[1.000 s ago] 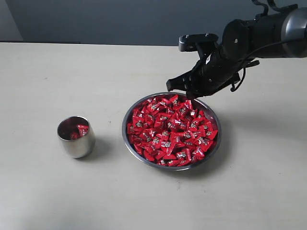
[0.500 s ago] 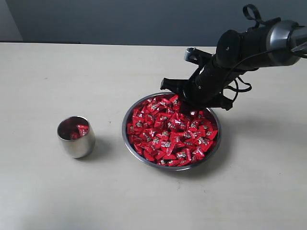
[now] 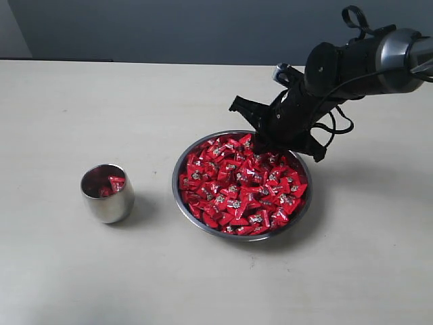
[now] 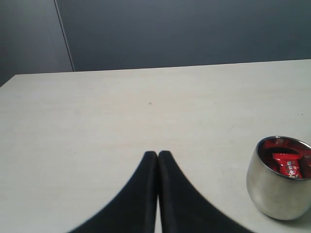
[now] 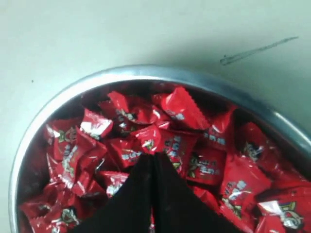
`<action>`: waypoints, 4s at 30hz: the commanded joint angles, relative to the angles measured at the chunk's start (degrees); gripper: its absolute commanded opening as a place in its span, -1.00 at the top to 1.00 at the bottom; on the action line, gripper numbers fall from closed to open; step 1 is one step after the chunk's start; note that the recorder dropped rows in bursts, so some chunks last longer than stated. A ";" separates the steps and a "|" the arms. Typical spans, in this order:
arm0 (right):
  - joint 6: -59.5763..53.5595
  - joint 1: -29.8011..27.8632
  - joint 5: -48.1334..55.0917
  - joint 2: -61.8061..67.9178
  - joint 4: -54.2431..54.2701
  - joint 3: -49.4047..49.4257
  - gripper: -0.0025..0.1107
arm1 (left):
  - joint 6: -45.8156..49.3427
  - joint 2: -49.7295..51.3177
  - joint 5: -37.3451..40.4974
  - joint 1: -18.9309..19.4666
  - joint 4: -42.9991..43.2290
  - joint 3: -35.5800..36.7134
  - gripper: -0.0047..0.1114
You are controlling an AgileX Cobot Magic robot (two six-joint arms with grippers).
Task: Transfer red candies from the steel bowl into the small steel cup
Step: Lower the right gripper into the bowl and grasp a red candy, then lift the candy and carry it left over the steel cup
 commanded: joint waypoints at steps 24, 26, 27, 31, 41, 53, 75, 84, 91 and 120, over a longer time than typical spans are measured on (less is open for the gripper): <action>0.45 0.97 1.02 -0.70 6.54 -0.14 0.15 | -0.11 -0.26 -0.11 0.03 -0.16 0.22 0.91; 2.98 0.97 1.39 -0.70 5.49 -0.14 0.12 | -0.11 -0.26 -0.11 0.03 -0.16 0.22 0.91; 4.20 0.97 1.79 -0.70 5.33 -0.14 0.14 | -0.11 -0.26 -0.11 0.03 -0.16 0.22 0.91; 5.15 0.97 1.94 -0.70 4.89 -0.14 0.17 | -0.11 -0.26 -0.11 0.03 -0.16 0.22 0.91; 11.64 -0.30 5.28 -0.70 -3.60 -0.14 0.17 | -0.11 -0.26 -0.11 0.03 -0.16 0.22 0.91; 11.45 -0.30 0.42 1.70 1.28 -0.14 0.17 | -0.11 -0.26 -0.11 0.03 -0.16 0.22 0.91; 11.30 -0.30 -2.40 4.99 2.52 -0.14 0.17 | -0.11 -0.26 -0.11 0.03 -0.16 0.22 0.91; 10.69 -0.30 -2.95 4.98 2.13 -0.14 0.62 | -0.11 -0.26 -0.11 0.03 -0.16 0.22 0.91; 9.40 -0.30 -2.60 4.98 2.13 -0.14 0.97 | -0.11 -0.26 -0.11 0.03 -0.16 0.22 0.91; -51.88 -0.20 -0.11 -6.63 5.29 -1.42 0.97 | -0.11 -0.26 -0.11 0.03 -0.16 0.22 0.91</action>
